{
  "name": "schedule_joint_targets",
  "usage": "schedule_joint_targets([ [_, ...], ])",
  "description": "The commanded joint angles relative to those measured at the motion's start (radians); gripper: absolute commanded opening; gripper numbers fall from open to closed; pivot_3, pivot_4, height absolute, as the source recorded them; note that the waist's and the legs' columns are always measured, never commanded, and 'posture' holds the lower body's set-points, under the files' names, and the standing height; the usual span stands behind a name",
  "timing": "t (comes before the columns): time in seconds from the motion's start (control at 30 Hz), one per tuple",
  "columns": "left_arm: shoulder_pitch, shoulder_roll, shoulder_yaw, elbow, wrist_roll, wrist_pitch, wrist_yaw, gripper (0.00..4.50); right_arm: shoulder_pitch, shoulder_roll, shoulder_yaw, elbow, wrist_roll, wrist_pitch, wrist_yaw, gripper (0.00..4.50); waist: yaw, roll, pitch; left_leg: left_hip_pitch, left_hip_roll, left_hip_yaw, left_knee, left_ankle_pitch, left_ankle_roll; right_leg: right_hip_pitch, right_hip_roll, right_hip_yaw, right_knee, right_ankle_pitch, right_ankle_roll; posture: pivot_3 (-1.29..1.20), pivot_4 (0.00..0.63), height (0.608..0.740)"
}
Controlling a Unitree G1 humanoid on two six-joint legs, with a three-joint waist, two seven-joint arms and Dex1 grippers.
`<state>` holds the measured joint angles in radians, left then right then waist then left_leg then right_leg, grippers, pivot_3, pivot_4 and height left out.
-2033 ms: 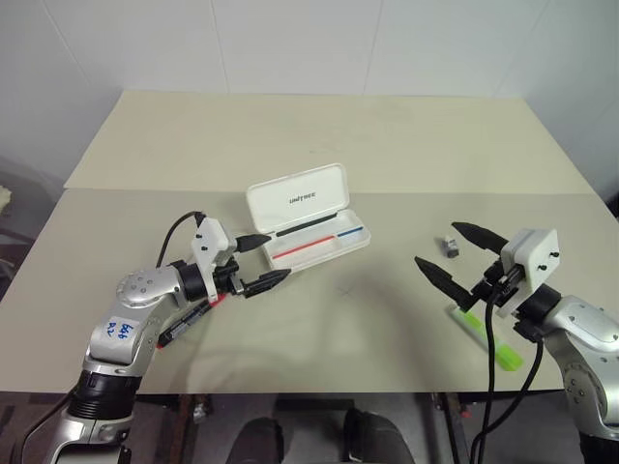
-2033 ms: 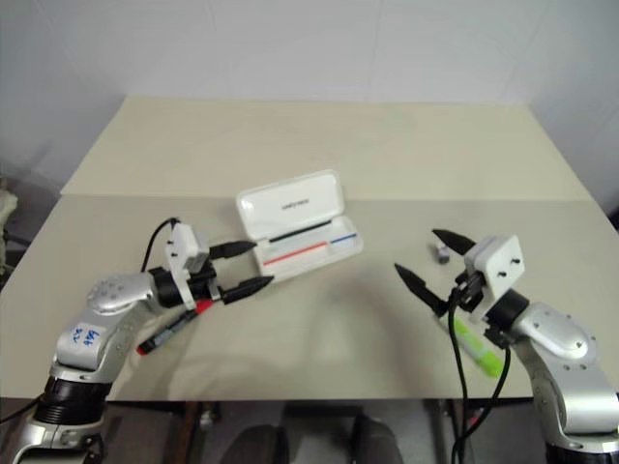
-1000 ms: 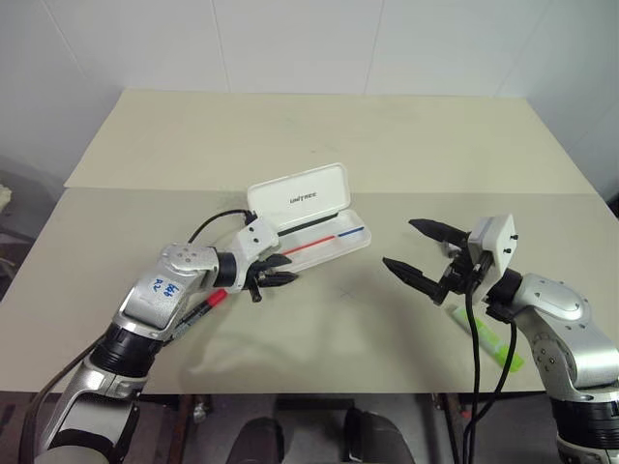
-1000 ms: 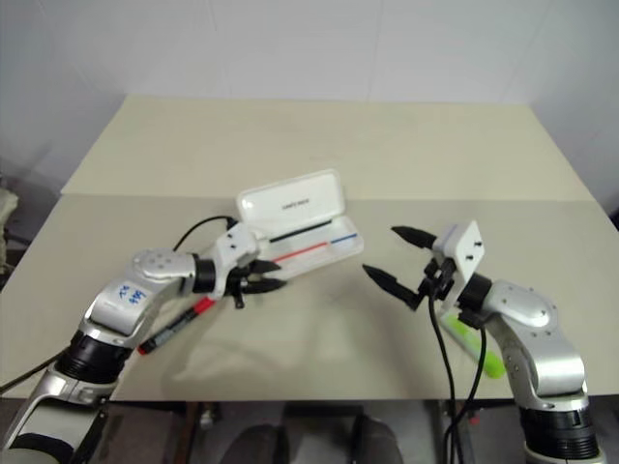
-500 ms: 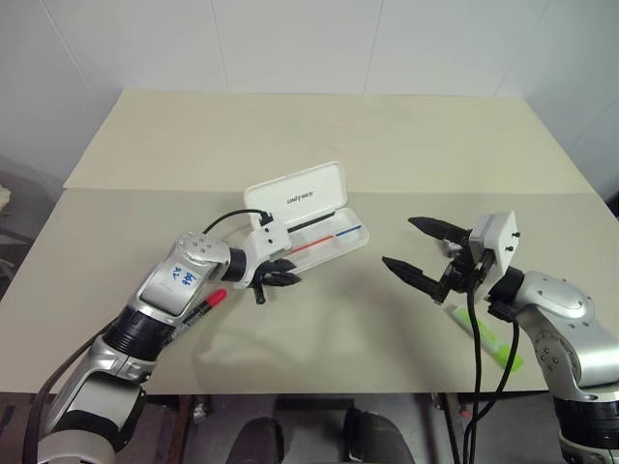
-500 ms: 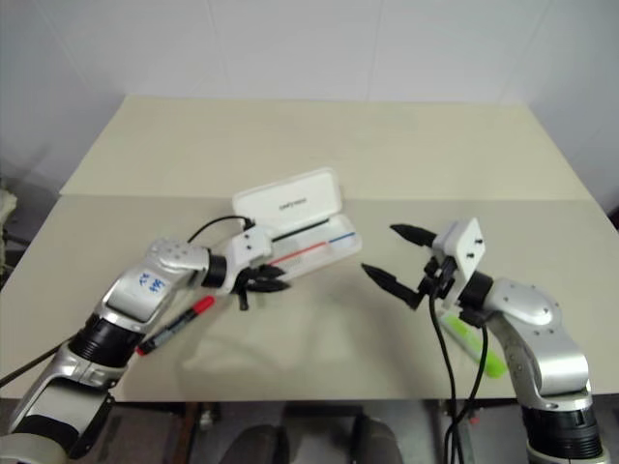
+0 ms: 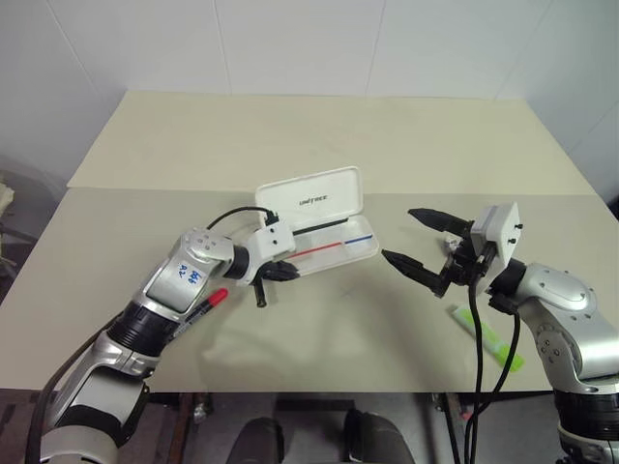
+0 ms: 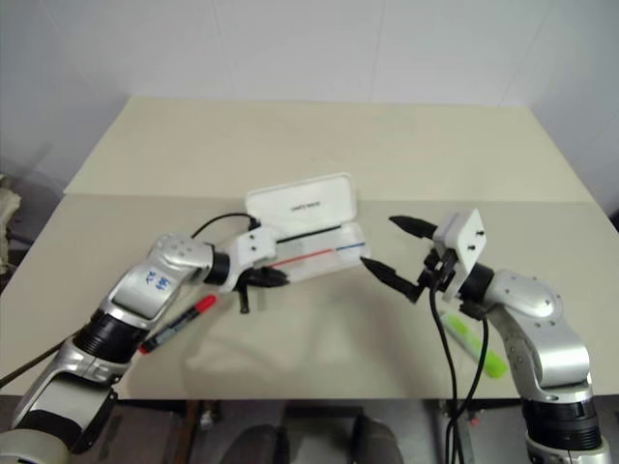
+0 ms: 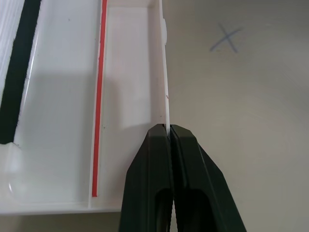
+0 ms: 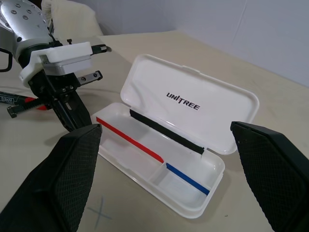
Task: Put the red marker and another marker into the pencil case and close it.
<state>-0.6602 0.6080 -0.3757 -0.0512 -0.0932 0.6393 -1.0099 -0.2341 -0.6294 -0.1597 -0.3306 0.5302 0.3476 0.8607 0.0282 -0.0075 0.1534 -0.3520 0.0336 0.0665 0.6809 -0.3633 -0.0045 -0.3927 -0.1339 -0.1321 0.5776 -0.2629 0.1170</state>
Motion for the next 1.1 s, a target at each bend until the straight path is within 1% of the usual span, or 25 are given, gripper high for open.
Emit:
schedule_joint_targets([
  [0.03,-0.001,-0.001,-0.011,-0.097,-0.037,0.005,-0.053,0.06,-0.019,-0.027,-0.024,-0.003,0.025,0.007,0.022,4.50,0.001,0.000,0.000,-0.001,0.000,0.000,0.000,0.000,0.000,0.000,0.000,0.000,0.000,0.000,0.000,0.00,0.150,0.740],
  [0.17,-0.001,-0.013,-0.015,-0.139,-0.044,0.011,-0.062,0.06,-0.020,-0.047,-0.027,0.007,0.034,0.019,0.039,4.50,0.001,0.000,0.000,-0.001,0.000,0.000,0.000,0.000,0.000,-0.001,0.000,0.000,0.000,0.000,0.000,0.00,0.150,0.740],
  [0.4,0.013,-0.027,-0.062,-0.150,-0.022,-0.022,-0.070,0.06,0.004,-0.067,-0.044,-0.015,0.045,0.036,0.047,4.50,0.001,0.000,0.000,-0.001,0.000,0.000,0.000,0.000,0.001,-0.001,0.000,0.000,-0.001,0.000,0.000,0.00,0.150,0.740],
  [0.5,0.021,-0.013,-0.071,-0.165,-0.020,-0.017,-0.076,0.06,0.017,-0.073,-0.050,-0.021,0.049,0.036,0.046,4.50,0.000,0.000,0.000,-0.001,0.000,0.000,0.001,0.000,0.001,0.000,0.000,0.000,0.000,0.000,0.000,0.00,0.150,0.740],
  [0.63,0.054,0.031,-0.082,-0.183,0.003,-0.014,-0.072,0.06,0.030,-0.075,-0.056,-0.027,0.050,0.032,0.042,4.50,-0.002,0.000,0.000,0.000,0.000,0.000,0.001,0.000,0.001,0.000,0.000,0.000,0.000,0.000,0.000,0.00,0.150,0.740],
  [0.73,0.073,0.041,-0.082,-0.193,0.011,0.009,-0.055,0.06,0.033,-0.073,-0.056,-0.028,0.049,0.029,0.041,4.50,-0.001,0.000,0.000,-0.001,0.000,0.000,0.000,0.000,0.001,-0.001,0.000,0.000,-0.001,0.000,0.000,0.00,0.150,0.740],
  [0.83,0.080,0.029,-0.077,-0.197,0.009,0.036,-0.031,0.72,0.030,-0.070,-0.054,-0.025,0.047,0.026,0.041,4.50,-0.001,0.000,0.000,-0.001,0.000,0.000,0.000,0.000,0.001,0.000,0.000,0.000,-0.001,0.000,0.000,0.00,0.150,0.740],
  [1.0,0.074,0.013,-0.068,-0.200,0.000,0.051,-0.011,2.38,0.016,-0.065,-0.043,-0.013,0.044,0.022,0.046,4.50,-0.001,0.000,0.000,0.000,0.000,0.000,0.001,0.000,0.001,0.000,0.000,0.000,0.000,0.000,0.000,0.00,0.150,0.740],
  [1.03,0.072,0.010,-0.065,-0.202,-0.007,0.055,-0.014,2.63,0.012,-0.064,-0.040,-0.010,0.043,0.022,0.047,4.50,-0.001,0.000,0.000,0.000,0.000,0.000,0.001,0.000,0.001,0.000,0.000,0.001,0.000,0.000,0.000,0.00,0.150,0.740],
  [1.1,0.071,0.004,-0.057,-0.211,-0.021,0.065,-0.016,3.37,0.003,-0.062,-0.033,-0.006,0.042,0.022,0.048,4.50,-0.002,0.000,0.000,0.000,0.000,0.000,0.001,0.000,0.001,0.000,0.000,0.001,0.000,0.000,0.000,0.00,0.150,0.740],
])
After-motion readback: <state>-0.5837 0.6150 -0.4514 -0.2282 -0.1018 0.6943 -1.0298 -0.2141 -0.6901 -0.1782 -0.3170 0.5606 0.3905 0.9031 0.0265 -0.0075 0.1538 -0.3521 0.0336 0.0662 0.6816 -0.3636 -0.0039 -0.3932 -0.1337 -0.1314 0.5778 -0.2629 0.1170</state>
